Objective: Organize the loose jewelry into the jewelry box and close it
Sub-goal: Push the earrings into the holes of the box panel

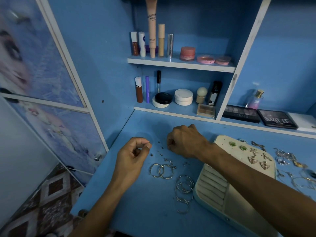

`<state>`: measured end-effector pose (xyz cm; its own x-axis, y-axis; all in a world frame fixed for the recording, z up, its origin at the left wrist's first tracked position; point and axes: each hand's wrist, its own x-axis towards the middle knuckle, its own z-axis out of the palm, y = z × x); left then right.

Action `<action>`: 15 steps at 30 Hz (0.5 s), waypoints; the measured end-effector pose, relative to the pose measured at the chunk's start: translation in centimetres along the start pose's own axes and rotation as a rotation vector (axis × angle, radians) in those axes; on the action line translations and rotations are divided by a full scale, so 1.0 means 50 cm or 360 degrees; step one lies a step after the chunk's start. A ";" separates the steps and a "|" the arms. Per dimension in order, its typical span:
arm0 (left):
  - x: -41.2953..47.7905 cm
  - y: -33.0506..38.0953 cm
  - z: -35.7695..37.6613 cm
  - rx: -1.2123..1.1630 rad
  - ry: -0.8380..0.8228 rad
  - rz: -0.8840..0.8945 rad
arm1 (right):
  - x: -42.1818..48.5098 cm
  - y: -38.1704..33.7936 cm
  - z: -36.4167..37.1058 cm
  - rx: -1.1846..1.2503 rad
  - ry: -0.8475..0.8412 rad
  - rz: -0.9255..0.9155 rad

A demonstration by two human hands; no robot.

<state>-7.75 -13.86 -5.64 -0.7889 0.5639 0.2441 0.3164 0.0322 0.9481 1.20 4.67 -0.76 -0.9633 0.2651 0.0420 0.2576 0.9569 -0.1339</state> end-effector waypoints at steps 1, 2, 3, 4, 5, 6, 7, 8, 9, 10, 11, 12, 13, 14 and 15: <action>0.000 0.000 0.000 0.0000 -0.0010 0.0000 | 0.001 -0.002 0.000 0.0008 -0.0004 0.0007; -0.001 0.001 0.000 -0.0003 -0.0020 -0.0002 | 0.001 -0.004 -0.002 0.0016 -0.0011 0.0013; -0.001 0.001 0.000 -0.0004 -0.0029 0.0000 | 0.001 -0.004 -0.003 0.0016 -0.0020 0.0013; -0.001 0.002 0.000 0.0002 -0.0039 0.0007 | 0.000 -0.004 -0.005 0.0009 -0.0029 0.0009; -0.002 0.004 0.000 0.0010 -0.0050 0.0012 | -0.001 -0.005 -0.006 -0.0001 -0.0044 0.0005; -0.003 0.006 0.000 0.0013 -0.0060 0.0014 | -0.002 -0.006 -0.006 -0.0007 -0.0059 0.0002; -0.003 0.006 0.000 0.0015 -0.0064 0.0014 | -0.004 -0.006 -0.006 -0.0014 -0.0071 -0.0001; -0.003 0.008 0.000 0.0016 -0.0065 0.0019 | -0.005 -0.007 -0.006 -0.0024 -0.0073 -0.0005; -0.003 0.008 0.000 0.0021 -0.0064 0.0022 | -0.007 -0.007 -0.005 -0.0028 -0.0071 -0.0002; -0.004 0.008 0.001 0.0021 -0.0061 0.0022 | -0.008 -0.005 -0.004 -0.0009 -0.0066 0.0008; -0.004 0.009 0.001 0.0019 -0.0055 0.0017 | -0.009 -0.003 -0.003 0.0036 -0.0058 0.0027; -0.004 0.009 0.001 0.0020 -0.0053 0.0014 | -0.010 0.003 -0.002 0.0110 -0.0049 0.0050; -0.003 0.010 0.001 0.0032 -0.0056 0.0012 | -0.011 0.009 -0.003 0.0209 -0.0043 0.0073; -0.003 0.011 0.001 0.0049 -0.0067 0.0013 | -0.014 0.015 -0.005 0.0327 -0.0028 0.0086; -0.002 0.013 0.002 0.0063 -0.0081 0.0018 | -0.018 0.021 -0.009 0.0445 0.0000 0.0094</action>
<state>-7.40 -13.81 -5.06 -0.7575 0.6058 0.2432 0.3467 0.0577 0.9362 2.38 5.50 -0.51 -0.9473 0.3194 0.0259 0.2823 0.8701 -0.4041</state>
